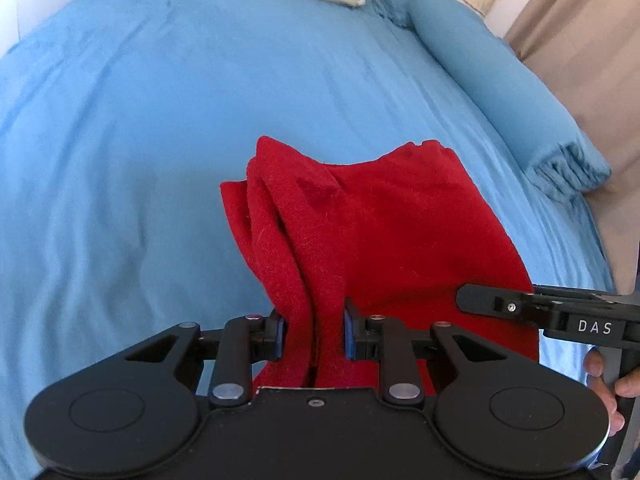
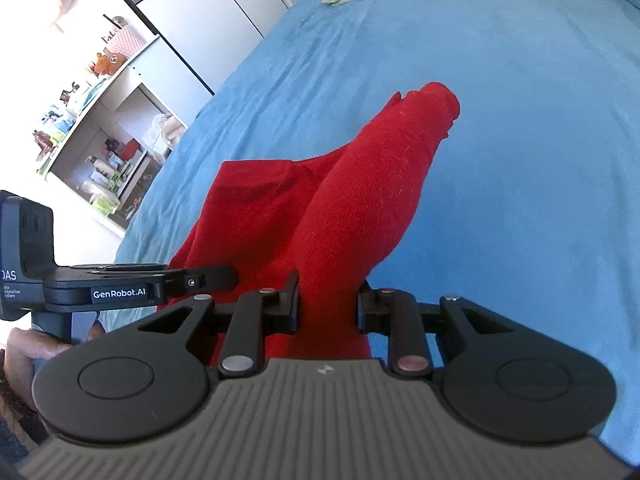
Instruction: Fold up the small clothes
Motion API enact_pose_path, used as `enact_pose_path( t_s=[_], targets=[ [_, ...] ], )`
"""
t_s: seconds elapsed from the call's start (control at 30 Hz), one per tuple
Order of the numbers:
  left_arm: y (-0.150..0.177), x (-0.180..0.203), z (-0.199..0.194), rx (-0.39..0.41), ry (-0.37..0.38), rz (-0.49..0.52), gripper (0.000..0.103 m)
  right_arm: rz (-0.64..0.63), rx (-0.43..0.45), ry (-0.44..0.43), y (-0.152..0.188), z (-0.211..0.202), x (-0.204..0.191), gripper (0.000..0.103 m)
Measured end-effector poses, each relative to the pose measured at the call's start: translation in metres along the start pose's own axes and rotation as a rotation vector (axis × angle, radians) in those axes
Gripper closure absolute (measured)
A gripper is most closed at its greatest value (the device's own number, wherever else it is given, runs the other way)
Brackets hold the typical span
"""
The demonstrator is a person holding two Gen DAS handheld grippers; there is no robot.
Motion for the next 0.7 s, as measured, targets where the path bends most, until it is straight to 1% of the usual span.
enact_pose_path(
  t_s=[0.1,0.2,0.27,0.3,0.37,0.4,0.5,0.6,0.67,0.7],
  targets=[
    [0.027,0.025,0.008,-0.047,0.002,0.004,0.075,-0.009,-0.031,0.017,0.027,-0.029,0.015,0.063],
    [0.055,0.032,0.026,-0.092,0.008,-0.031,0.075,0.005,-0.082,0.039,0.058,-0.044,0.034,0.063],
    [0.068,0.028,0.042,-0.111,0.000,-0.057,0.074,0.029,-0.110,0.058,0.078,-0.043,0.049,0.063],
    [0.075,0.029,0.047,-0.115,-0.021,-0.044,0.074,0.037,-0.121,0.068,0.089,-0.040,0.056,0.063],
    [0.079,0.028,0.053,-0.096,-0.044,-0.019,0.074,0.041,-0.127,0.093,0.108,-0.033,0.066,0.063],
    [0.080,0.028,0.055,-0.087,-0.045,-0.022,0.074,0.039,-0.121,0.098,0.115,-0.030,0.070,0.063],
    [0.083,0.029,0.060,-0.086,-0.057,-0.005,0.073,0.046,-0.092,0.097,0.125,-0.025,0.078,0.060],
    [0.086,0.031,0.057,-0.092,-0.070,0.014,0.071,0.009,-0.078,0.112,0.127,-0.021,0.073,0.056],
    [0.087,0.035,0.054,-0.095,-0.085,0.025,0.065,-0.012,-0.069,0.119,0.130,-0.022,0.073,0.054],
    [0.089,0.038,0.050,-0.094,-0.101,0.031,0.062,-0.015,-0.069,0.123,0.130,-0.024,0.073,0.051]
  ],
)
Point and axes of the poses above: each gripper's, at about its wrist camera, not at the fingertips, and z roughly the way its jaws point, x to its right, y to its underside, the point moved 3 cm from there along z, roughly the way its jaws point, and after that the axes turned 9 degrees about y, right-handed, at the moved point
